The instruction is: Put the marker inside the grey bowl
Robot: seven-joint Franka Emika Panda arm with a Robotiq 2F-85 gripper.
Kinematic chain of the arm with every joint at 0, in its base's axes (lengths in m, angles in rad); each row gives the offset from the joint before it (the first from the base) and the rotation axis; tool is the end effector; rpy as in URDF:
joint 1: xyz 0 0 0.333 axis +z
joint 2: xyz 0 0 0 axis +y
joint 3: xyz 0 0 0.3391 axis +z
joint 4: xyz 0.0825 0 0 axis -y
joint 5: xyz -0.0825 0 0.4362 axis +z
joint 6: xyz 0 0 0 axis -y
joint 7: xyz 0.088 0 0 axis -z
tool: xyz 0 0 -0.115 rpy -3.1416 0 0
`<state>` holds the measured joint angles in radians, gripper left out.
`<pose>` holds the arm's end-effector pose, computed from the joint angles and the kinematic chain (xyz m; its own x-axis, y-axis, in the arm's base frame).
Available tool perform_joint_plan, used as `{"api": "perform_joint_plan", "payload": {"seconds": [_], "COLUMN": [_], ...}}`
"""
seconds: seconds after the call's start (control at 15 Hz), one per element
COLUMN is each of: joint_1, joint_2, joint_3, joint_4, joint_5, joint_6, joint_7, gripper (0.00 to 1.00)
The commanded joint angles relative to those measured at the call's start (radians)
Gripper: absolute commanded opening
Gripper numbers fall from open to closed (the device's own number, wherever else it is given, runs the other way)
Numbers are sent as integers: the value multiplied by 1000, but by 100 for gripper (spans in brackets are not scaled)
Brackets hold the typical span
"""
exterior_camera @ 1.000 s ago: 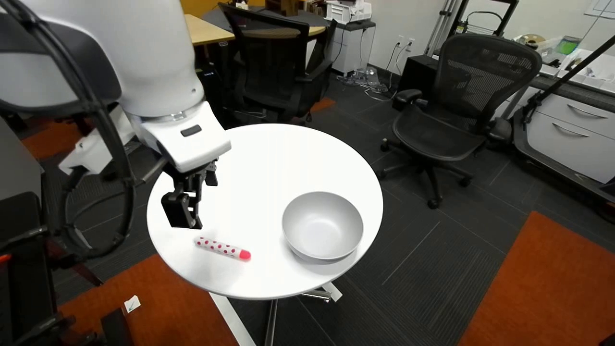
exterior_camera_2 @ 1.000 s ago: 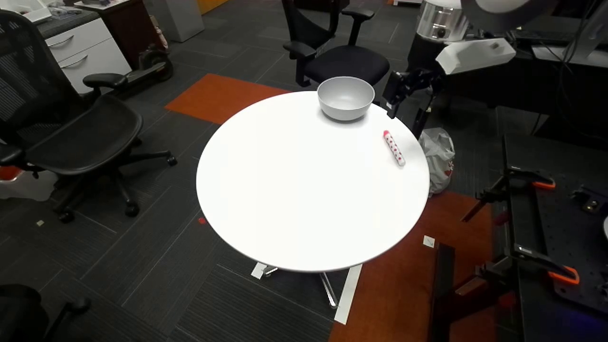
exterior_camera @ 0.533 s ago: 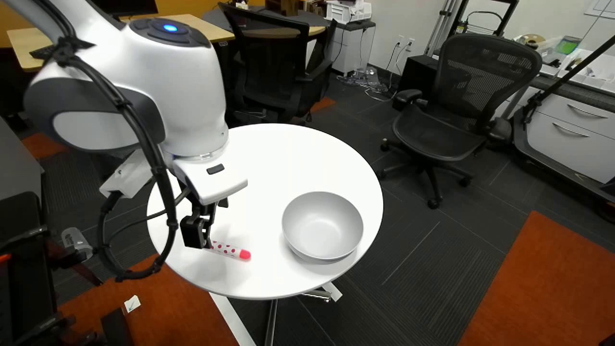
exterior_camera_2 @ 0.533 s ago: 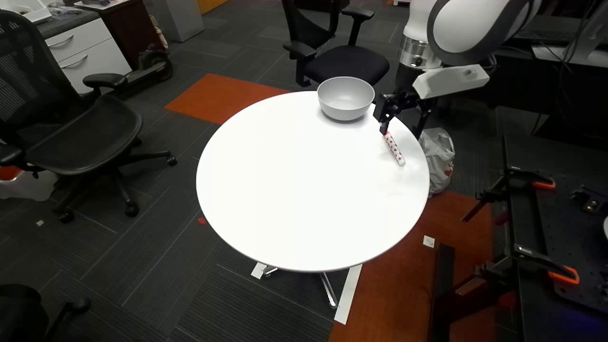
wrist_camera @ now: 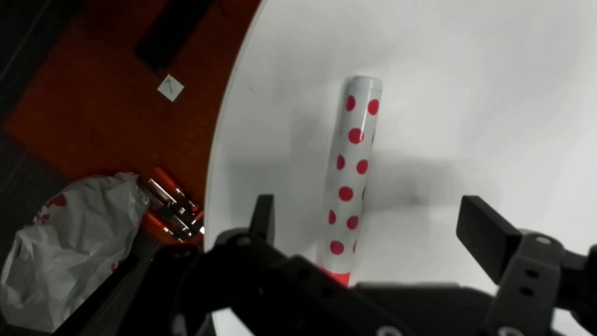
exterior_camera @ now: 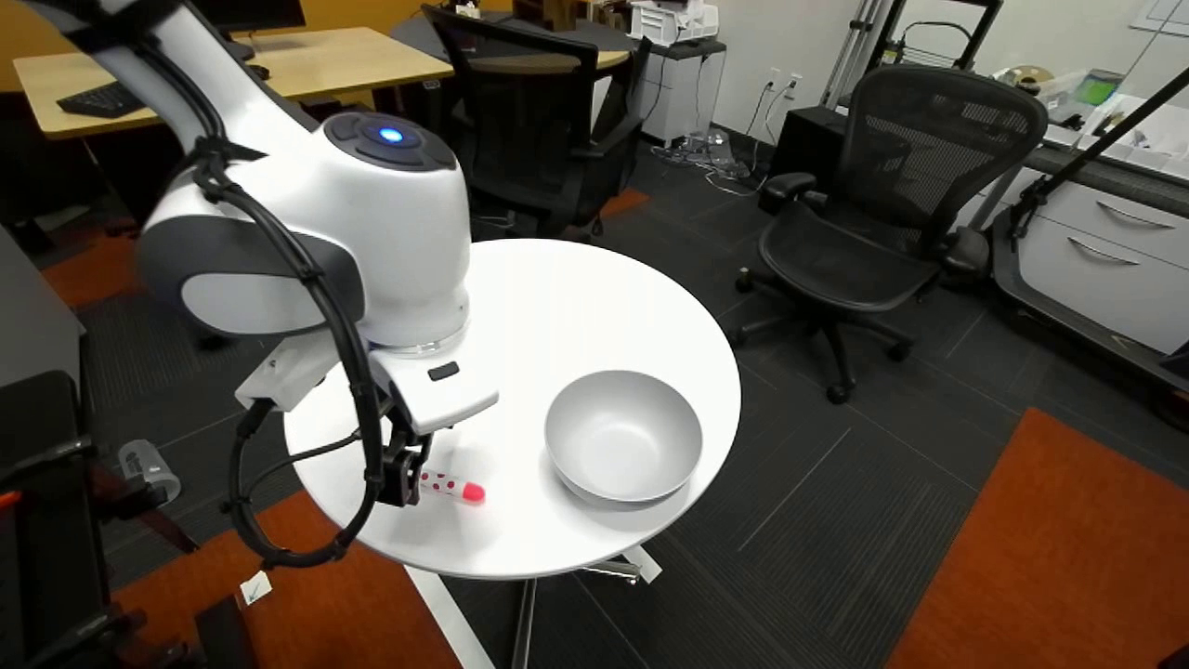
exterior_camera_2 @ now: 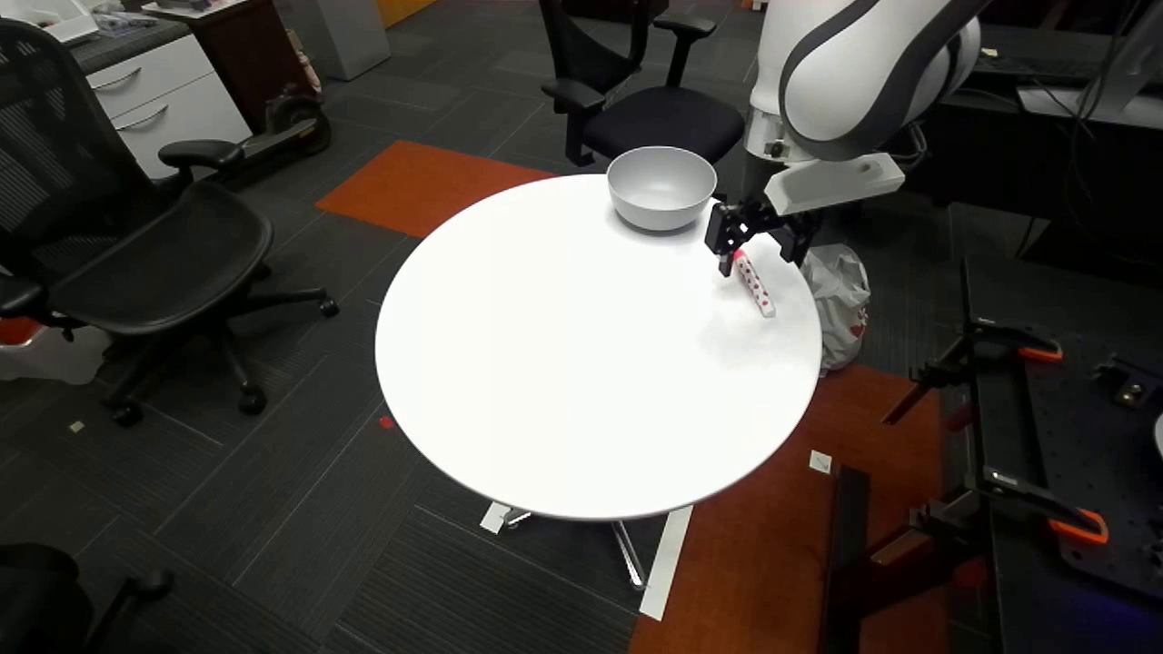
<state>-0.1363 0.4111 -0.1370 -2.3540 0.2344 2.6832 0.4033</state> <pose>0.5038 -0.1541 0.1160 0.6338 -0.7691 -0.0828 -0.7718 -0.6359 -0.0005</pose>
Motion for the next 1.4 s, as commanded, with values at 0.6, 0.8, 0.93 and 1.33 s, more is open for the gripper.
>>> {"api": "perform_joint_plan", "payload": {"seconds": [0.6,0.8,0.93,1.33], "joint_1": [19,25,33,107], "joint_2": [105,104,98,47], "joint_3": [-33,-34,-35,-47], "joint_4": [71,77,77,106], "joint_5": [46,43,36,-43], "joint_6": [26,27,26,23], "joint_7": [30,32,33,25], "gripper": [36,12,0,5]}}
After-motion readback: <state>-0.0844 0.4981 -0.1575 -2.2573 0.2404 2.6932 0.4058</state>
